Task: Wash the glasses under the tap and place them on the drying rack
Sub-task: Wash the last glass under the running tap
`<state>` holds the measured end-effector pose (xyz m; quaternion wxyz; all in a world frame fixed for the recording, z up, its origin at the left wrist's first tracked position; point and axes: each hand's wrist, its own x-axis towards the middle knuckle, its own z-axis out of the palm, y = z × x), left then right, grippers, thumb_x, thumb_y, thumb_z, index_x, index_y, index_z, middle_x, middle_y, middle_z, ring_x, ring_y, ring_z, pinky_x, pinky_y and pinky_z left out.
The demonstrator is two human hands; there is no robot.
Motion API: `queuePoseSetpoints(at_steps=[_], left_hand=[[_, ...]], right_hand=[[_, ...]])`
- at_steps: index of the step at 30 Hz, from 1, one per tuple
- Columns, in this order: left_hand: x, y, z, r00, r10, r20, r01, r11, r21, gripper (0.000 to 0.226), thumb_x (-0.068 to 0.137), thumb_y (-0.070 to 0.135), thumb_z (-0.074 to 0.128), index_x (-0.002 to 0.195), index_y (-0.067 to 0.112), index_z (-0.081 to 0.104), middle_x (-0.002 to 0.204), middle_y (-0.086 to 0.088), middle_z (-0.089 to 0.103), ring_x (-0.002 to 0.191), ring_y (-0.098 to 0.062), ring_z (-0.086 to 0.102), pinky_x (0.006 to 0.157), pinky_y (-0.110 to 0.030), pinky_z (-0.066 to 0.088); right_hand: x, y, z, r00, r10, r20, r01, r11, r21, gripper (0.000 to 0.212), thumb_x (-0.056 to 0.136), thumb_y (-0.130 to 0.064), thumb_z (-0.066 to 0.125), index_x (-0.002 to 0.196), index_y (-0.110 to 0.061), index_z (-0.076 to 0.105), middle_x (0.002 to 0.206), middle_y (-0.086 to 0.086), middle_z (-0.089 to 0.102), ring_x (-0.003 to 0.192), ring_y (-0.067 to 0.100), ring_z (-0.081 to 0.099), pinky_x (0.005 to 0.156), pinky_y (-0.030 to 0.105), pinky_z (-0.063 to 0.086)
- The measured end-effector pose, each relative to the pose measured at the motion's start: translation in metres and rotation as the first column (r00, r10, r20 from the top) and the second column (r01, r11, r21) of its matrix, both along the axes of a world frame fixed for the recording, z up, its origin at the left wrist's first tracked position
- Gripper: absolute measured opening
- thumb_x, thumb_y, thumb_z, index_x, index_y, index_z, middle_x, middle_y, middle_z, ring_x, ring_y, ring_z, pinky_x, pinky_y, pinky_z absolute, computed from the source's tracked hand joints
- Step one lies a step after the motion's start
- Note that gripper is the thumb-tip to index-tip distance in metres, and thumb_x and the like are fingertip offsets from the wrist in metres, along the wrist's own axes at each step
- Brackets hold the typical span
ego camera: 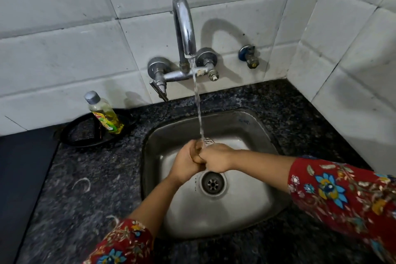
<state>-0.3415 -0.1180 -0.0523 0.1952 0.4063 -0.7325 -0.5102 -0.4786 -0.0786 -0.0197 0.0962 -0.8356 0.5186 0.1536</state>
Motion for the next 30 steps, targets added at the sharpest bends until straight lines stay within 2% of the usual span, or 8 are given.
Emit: queuePoseSetpoints(at_steps=[4, 7, 9, 14, 16, 20, 24, 30], left_hand=[[0.006, -0.014, 0.007, 0.970, -0.236, 0.065, 0.224, 0.963, 0.150, 0.067, 0.061, -0.024, 0.069, 0.121, 0.001, 0.054, 0.102, 0.008, 0.059, 0.084, 0.012, 0.061, 0.073, -0.007, 0.048], [0.000, -0.014, 0.005, 0.980, -0.191, 0.057, 0.183, 0.976, 0.119, 0.061, 0.055, -0.018, 0.072, 0.110, 0.007, 0.060, 0.096, 0.002, 0.065, 0.083, 0.003, 0.063, 0.075, -0.014, 0.050], [-0.003, -0.007, -0.001, 0.993, -0.104, 0.049, 0.102, 0.994, 0.030, 0.058, 0.052, -0.015, 0.075, 0.104, 0.007, 0.061, 0.094, 0.000, 0.067, 0.084, -0.005, 0.064, 0.076, -0.019, 0.052], [0.002, -0.005, -0.002, 0.999, -0.042, 0.018, 0.042, 0.999, -0.005, 0.059, 0.043, -0.002, 0.068, 0.102, 0.001, 0.060, 0.087, 0.006, 0.063, 0.076, 0.001, 0.060, 0.066, -0.012, 0.047], [0.005, -0.003, -0.002, 0.998, -0.022, 0.063, 0.025, 0.999, -0.045, 0.054, 0.044, 0.000, 0.072, 0.097, 0.008, 0.061, 0.086, 0.006, 0.063, 0.078, -0.005, 0.060, 0.066, -0.012, 0.047], [0.019, -0.003, 0.005, 0.958, 0.056, 0.280, 0.019, 0.965, -0.260, 0.045, 0.049, 0.013, 0.075, 0.091, 0.018, 0.060, 0.089, 0.004, 0.063, 0.083, -0.015, 0.061, 0.070, -0.032, 0.051], [0.033, -0.004, 0.021, 0.793, 0.070, 0.605, 0.225, 0.889, -0.398, 0.052, 0.063, 0.016, 0.072, 0.112, 0.026, 0.056, 0.107, 0.004, 0.058, 0.101, -0.019, 0.055, 0.075, -0.039, 0.053], [0.028, 0.005, 0.030, 0.553, 0.192, 0.811, 0.507, 0.695, -0.510, 0.042, 0.082, 0.011, 0.059, 0.120, 0.026, 0.051, 0.119, 0.002, 0.050, 0.112, -0.023, 0.043, 0.067, -0.033, 0.037]], right_hand=[[-0.017, -0.007, -0.006, 0.968, -0.018, 0.249, -0.013, 0.992, 0.123, 0.020, 0.095, -0.018, 0.044, 0.090, -0.017, 0.063, 0.094, -0.001, 0.065, 0.091, 0.016, 0.062, 0.099, 0.032, 0.039], [-0.005, -0.002, 0.002, 0.996, -0.079, -0.028, 0.080, 0.996, 0.029, 0.016, 0.090, -0.015, 0.049, 0.100, -0.016, 0.062, 0.103, 0.004, 0.065, 0.091, 0.021, 0.057, 0.083, 0.031, 0.039], [0.004, 0.004, 0.002, 0.997, -0.070, -0.013, 0.071, 0.993, 0.092, 0.024, 0.089, -0.009, 0.050, 0.111, -0.009, 0.059, 0.113, 0.012, 0.060, 0.092, 0.025, 0.054, 0.074, 0.032, 0.039], [0.003, 0.009, -0.006, 0.970, -0.214, 0.116, 0.223, 0.972, -0.069, 0.027, 0.091, -0.010, 0.048, 0.115, -0.016, 0.060, 0.125, 0.005, 0.058, 0.122, 0.023, 0.047, 0.108, 0.035, 0.027], [0.019, 0.013, -0.008, 0.870, -0.414, 0.266, 0.401, 0.910, 0.106, 0.025, 0.087, -0.003, 0.048, 0.105, -0.014, 0.060, 0.112, 0.012, 0.060, 0.108, 0.029, 0.054, 0.090, 0.036, 0.041], [0.032, 0.020, -0.009, 0.344, -0.669, 0.659, 0.419, 0.737, 0.530, 0.039, 0.077, 0.014, 0.048, 0.073, -0.022, 0.062, 0.090, 0.005, 0.062, 0.089, 0.019, 0.058, 0.077, 0.028, 0.047], [0.015, 0.034, -0.001, -0.111, -0.825, 0.554, 0.307, 0.502, 0.809, 0.036, 0.079, 0.016, 0.054, 0.109, -0.002, 0.065, 0.114, 0.015, 0.068, 0.107, 0.024, 0.064, 0.091, 0.033, 0.049], [-0.010, 0.047, -0.007, -0.348, -0.875, 0.337, 0.273, 0.250, 0.929, 0.038, 0.090, 0.010, 0.035, 0.097, -0.011, 0.065, 0.105, 0.005, 0.070, 0.094, 0.015, 0.065, 0.086, 0.029, 0.046]])
